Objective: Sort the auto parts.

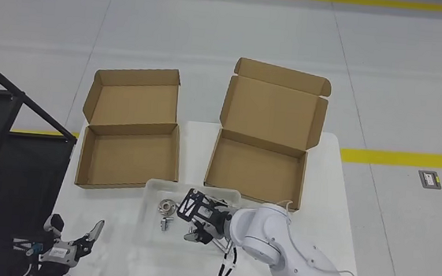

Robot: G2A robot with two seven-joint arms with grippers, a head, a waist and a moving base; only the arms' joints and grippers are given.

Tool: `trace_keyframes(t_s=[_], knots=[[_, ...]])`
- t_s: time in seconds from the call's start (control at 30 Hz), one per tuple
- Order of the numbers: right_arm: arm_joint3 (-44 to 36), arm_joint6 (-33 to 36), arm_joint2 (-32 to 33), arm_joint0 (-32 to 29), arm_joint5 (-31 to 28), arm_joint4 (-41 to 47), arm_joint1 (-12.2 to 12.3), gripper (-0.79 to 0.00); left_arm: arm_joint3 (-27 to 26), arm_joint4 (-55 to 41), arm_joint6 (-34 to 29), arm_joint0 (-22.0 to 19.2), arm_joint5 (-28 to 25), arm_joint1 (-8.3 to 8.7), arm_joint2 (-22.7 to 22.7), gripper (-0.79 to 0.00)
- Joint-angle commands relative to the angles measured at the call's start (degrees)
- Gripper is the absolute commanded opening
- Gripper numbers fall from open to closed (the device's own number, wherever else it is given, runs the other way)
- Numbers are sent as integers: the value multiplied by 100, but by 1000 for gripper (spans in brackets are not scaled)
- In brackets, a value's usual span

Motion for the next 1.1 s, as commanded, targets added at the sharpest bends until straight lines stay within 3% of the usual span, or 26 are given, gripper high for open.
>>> trace_keyframes(t_s=[0.0,0.43,0.77,0.9,1.07], knots=[[0,0,0,0,0,1,0,0,0,0,0,0,0,0,0,0],[136,-222,-15,-90,-58,-32,-1,0,-17,-30,-10,-26,-89,-3,20,0],[-251,527,-165,-289,877,-744,-46,0,-144,-198,156,12,-198,-42,-31,0],[-144,869,-274,-202,1394,-807,-143,0,-157,-145,146,-7,-142,-61,21,0],[254,855,-392,17,1519,-570,-288,0,-149,-126,172,-14,-122,-80,35,0]])
